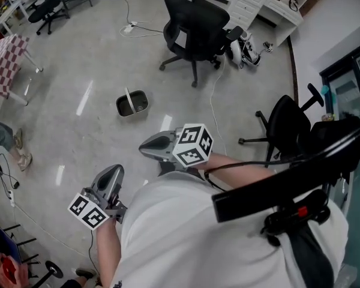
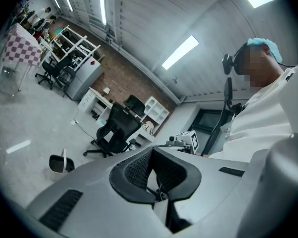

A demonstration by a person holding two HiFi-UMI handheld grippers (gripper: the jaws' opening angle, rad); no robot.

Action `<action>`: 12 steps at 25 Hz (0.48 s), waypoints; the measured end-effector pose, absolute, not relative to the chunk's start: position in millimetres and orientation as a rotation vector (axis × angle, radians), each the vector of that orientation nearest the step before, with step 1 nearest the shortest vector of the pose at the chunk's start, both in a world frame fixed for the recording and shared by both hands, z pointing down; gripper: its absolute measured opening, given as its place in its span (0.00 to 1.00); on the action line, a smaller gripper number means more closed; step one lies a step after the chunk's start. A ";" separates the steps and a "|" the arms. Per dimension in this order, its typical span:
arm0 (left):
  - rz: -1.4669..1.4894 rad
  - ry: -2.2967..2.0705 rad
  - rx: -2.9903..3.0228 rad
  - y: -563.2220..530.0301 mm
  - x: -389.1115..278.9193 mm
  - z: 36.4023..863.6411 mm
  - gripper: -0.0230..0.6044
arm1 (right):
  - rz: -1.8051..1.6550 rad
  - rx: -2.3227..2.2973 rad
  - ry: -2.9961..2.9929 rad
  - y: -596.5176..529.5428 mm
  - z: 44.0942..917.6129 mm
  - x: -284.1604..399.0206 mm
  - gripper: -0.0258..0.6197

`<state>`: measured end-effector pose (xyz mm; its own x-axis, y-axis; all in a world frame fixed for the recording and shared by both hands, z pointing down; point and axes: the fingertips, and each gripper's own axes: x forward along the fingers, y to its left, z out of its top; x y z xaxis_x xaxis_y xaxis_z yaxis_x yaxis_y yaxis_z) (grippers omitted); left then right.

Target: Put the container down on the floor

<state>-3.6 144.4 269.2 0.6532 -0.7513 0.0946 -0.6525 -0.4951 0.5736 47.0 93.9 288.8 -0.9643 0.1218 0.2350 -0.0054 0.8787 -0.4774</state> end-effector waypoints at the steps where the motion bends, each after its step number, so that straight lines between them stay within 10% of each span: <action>1: -0.221 -1.084 2.289 144.8 -3.3 270.3 0.05 | 0.710 -0.088 -2.790 93.9 288.8 46.6 0.06; 12: -0.220 -1.079 2.273 144.8 -4.4 278.7 0.05 | 0.718 -0.089 -2.786 97.6 293.9 45.6 0.06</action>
